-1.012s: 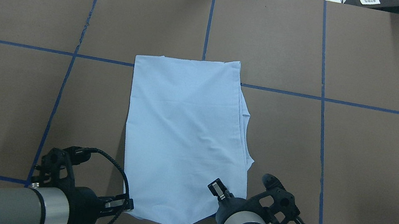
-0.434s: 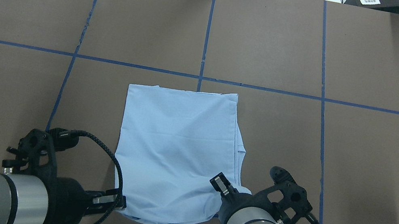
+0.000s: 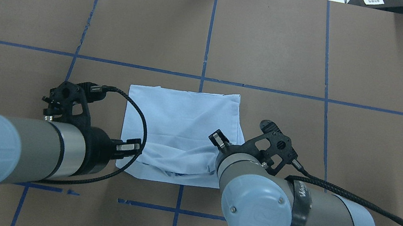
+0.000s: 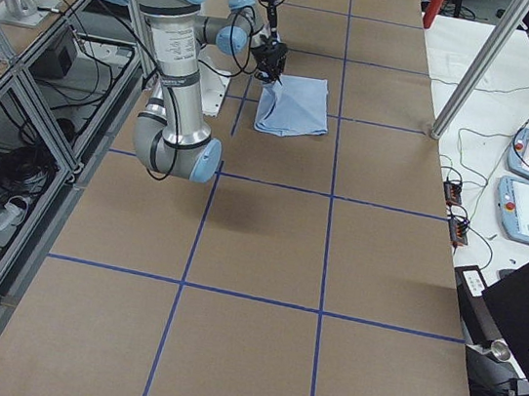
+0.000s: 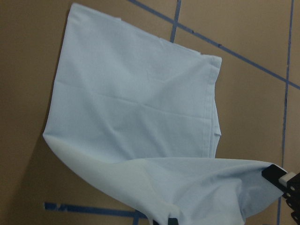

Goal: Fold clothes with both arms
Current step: 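Lift the near edge with both grippers and fold it over the far half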

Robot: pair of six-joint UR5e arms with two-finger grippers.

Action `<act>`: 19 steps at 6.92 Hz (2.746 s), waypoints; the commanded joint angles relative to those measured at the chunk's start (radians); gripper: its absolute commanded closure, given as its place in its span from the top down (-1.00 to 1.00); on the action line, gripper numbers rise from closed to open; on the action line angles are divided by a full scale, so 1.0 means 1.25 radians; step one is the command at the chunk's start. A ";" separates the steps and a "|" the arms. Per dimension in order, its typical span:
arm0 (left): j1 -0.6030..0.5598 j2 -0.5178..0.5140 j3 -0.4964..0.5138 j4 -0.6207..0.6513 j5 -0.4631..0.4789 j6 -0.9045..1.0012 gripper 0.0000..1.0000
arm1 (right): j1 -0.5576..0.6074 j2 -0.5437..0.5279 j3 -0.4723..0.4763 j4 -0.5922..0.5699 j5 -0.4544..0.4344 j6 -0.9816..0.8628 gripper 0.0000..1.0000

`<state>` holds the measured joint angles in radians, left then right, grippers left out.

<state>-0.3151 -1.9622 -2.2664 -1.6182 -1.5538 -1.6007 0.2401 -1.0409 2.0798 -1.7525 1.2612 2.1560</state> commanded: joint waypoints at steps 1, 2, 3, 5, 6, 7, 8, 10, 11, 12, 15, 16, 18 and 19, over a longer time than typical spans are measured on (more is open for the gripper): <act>-0.069 -0.039 0.150 -0.022 -0.011 0.069 -1.00 | 0.057 0.024 -0.155 0.131 0.016 -0.031 -1.00; -0.085 -0.039 0.226 -0.087 -0.010 0.091 -1.00 | 0.075 0.074 -0.235 0.144 0.022 -0.047 -1.00; -0.105 -0.040 0.302 -0.147 -0.010 0.096 -1.00 | 0.085 0.091 -0.285 0.168 0.034 -0.051 -1.00; -0.133 -0.048 0.386 -0.221 -0.010 0.146 -1.00 | 0.102 0.105 -0.360 0.226 0.034 -0.064 -1.00; -0.143 -0.059 0.390 -0.221 -0.012 0.148 -1.00 | 0.117 0.110 -0.365 0.228 0.051 -0.068 -1.00; -0.145 -0.067 0.390 -0.221 -0.015 0.149 -1.00 | 0.138 0.118 -0.367 0.228 0.072 -0.092 -1.00; -0.153 -0.082 0.390 -0.216 -0.016 0.154 -1.00 | 0.151 0.120 -0.367 0.228 0.087 -0.100 -1.00; -0.155 -0.082 0.413 -0.221 -0.016 0.174 -1.00 | 0.153 0.132 -0.422 0.270 0.088 -0.105 -1.00; -0.155 -0.082 0.417 -0.221 -0.015 0.175 -1.00 | 0.158 0.134 -0.441 0.302 0.087 -0.137 -1.00; -0.155 -0.082 0.426 -0.222 -0.015 0.175 -1.00 | 0.166 0.134 -0.449 0.305 0.088 -0.155 -1.00; -0.159 -0.082 0.431 -0.222 -0.015 0.203 -1.00 | 0.183 0.133 -0.462 0.306 0.088 -0.204 -1.00; -0.161 -0.082 0.430 -0.222 -0.015 0.218 0.98 | 0.183 0.132 -0.464 0.302 0.087 -0.270 0.98; -0.185 -0.082 0.417 -0.223 -0.054 0.280 1.00 | 0.185 0.149 -0.445 0.299 0.117 -0.406 1.00; -0.202 -0.077 0.414 -0.250 -0.101 0.307 1.00 | 0.183 0.146 -0.422 0.299 0.137 -0.480 1.00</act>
<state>-0.5431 -2.0633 -1.7437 -1.9057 -1.6215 -1.2576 0.4701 -0.8595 1.5246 -1.3766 1.4028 1.6612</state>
